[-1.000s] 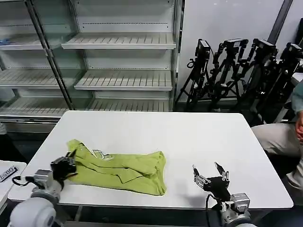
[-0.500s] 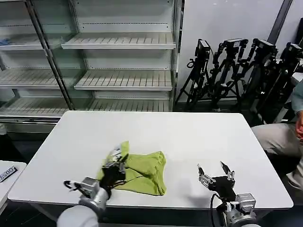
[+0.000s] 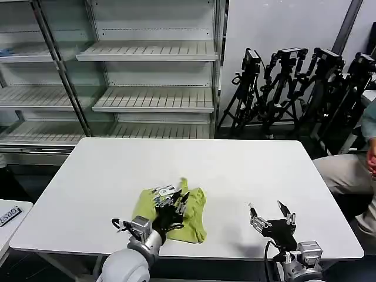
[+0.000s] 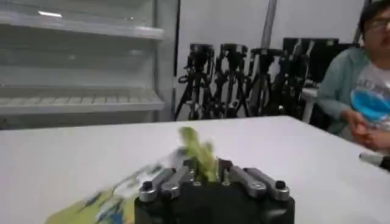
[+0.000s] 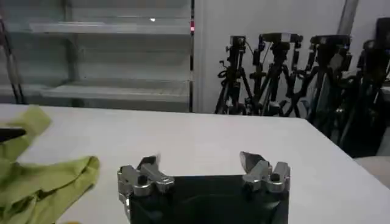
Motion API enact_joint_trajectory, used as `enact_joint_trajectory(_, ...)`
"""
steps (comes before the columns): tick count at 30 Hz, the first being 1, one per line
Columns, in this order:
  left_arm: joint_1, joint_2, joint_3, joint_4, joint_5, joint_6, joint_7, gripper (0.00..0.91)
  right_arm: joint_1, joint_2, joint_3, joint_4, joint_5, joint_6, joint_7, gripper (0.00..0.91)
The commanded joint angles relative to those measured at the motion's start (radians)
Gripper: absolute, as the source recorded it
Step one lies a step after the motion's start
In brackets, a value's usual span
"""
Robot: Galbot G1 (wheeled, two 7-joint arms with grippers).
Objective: Fold and organize the clothes.
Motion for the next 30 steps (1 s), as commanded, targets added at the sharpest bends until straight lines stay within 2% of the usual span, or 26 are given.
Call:
enact_joint_trajectory(1, -0.054, -0.001, 0.006, -0.051, -0.064, -0.089, 0.049, 0.907, -0.003, 0.008, -0.006, -0.002, 0.001, -0.002, 0.001, 0.907)
enact_joint_trajectory(6, -0.032, 0.11, -0.124, -0.073, -0.062, -0.044, 0.028, 0.907, 0.016, 0.018, -0.042, -0.021, -0.011, 0.0, 0.0, 0.907)
enact_joint_trajectory(9, 0.051, 0.157, -0.169, -0.039, -0.036, 0.056, -0.07, 0.907, 0.029, 0.025, -0.05, -0.023, -0.01, 0.002, -0.001, 0.907)
enact_joint_trajectory(14, 0.103, 0.142, -0.211, 0.116, -0.04, 0.056, -0.157, 0.907, 0.037, 0.029, -0.06, -0.026, -0.015, 0.003, -0.002, 0.907)
enact_joint_trajectory(24, 0.059, 0.117, -0.195, 0.214, -0.059, 0.057, -0.173, 0.907, 0.023, 0.023, -0.044, -0.017, -0.019, 0.005, -0.001, 0.907)
enact_joint_trajectory(25, 0.057, 0.116, -0.194, 0.216, -0.059, 0.057, -0.175, 0.695, 0.023, 0.022, -0.043, -0.018, -0.019, 0.005, -0.001, 0.907)
enact_joint_trajectory(26, 0.056, 0.116, -0.192, 0.22, -0.064, 0.057, -0.176, 0.091, 0.023, 0.021, -0.043, -0.018, -0.019, 0.005, -0.001, 0.907)
enact_joint_trajectory(27, 0.055, 0.112, -0.191, 0.224, -0.077, 0.057, -0.18, 0.01, 0.024, 0.02, -0.044, -0.02, -0.019, 0.005, -0.001, 0.907)
enact_joint_trajectory(30, 0.067, 0.112, -0.187, 0.208, -0.127, 0.057, -0.185, 0.01, 0.026, 0.02, -0.048, -0.024, -0.019, 0.007, -0.001, 0.907)
